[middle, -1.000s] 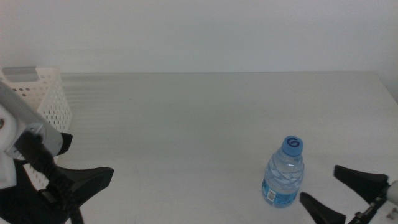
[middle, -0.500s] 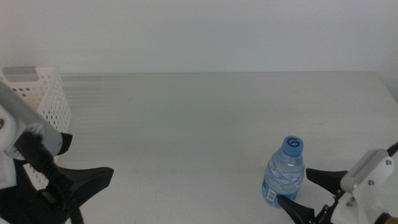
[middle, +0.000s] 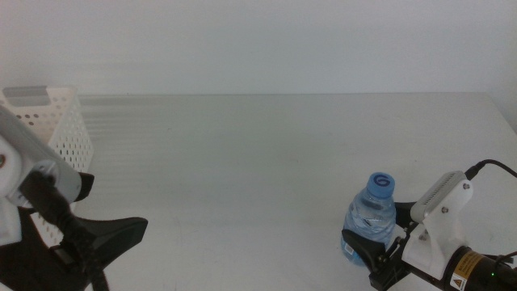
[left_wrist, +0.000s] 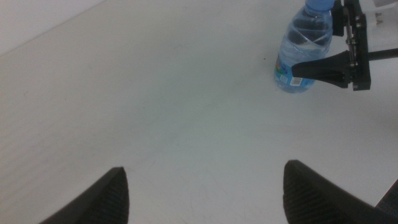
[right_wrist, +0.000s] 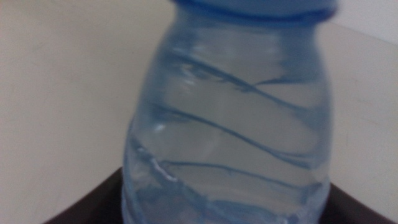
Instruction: Use arms to grab the bottles and put them into the dustbin to the left of the table.
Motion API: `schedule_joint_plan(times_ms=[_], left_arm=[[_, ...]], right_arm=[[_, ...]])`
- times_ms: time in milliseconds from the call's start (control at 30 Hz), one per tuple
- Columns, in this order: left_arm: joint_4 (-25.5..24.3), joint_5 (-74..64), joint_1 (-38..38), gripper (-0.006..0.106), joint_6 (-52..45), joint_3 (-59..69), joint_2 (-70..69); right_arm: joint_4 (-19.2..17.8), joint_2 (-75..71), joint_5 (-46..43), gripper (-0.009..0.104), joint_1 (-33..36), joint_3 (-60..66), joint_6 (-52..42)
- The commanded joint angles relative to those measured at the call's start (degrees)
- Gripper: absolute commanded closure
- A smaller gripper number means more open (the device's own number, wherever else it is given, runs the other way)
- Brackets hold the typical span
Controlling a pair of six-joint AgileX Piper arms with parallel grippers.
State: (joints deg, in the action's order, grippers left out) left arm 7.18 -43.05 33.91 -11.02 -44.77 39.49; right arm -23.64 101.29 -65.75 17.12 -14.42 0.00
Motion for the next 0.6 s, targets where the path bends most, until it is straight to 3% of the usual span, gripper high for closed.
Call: schedule_joint_plan(times_ms=[0,100,133,267,400,567], left_arm=[[0.7,3.8,0.3,0.024,0.8,-1.6,-0.1],[0.7,3.8,0.3,0.024,0.8,-1.6,-0.1],[0.7,3.8,0.3,0.024,0.8,-1.6,-0.1],[0.7,3.8,0.3,0.024,0.8,-1.6,-0.1],[0.7,3.8,0.3,0.024,0.8,-1.6,-0.1],[0.7,3.8,0.3,0.024,0.8,-1.6,-0.1]], right_arm=[[0.0,-1.3,-9.2,0.051,0.0,-1.0,-0.7],[-1.0,-1.3,-9.5,0.09,0.0,-1.0,0.0],[-1.0,-1.3,-9.6,0.095,0.0,-1.1,0.9],[-1.6,-1.3,-9.6,0.095,0.5,-3.2,5.4],[-5.3,-1.3,-8.1,0.095,0.7,-9.3,9.6],[-8.1,-1.2,3.0,0.095,3.5,-20.6,17.0]])
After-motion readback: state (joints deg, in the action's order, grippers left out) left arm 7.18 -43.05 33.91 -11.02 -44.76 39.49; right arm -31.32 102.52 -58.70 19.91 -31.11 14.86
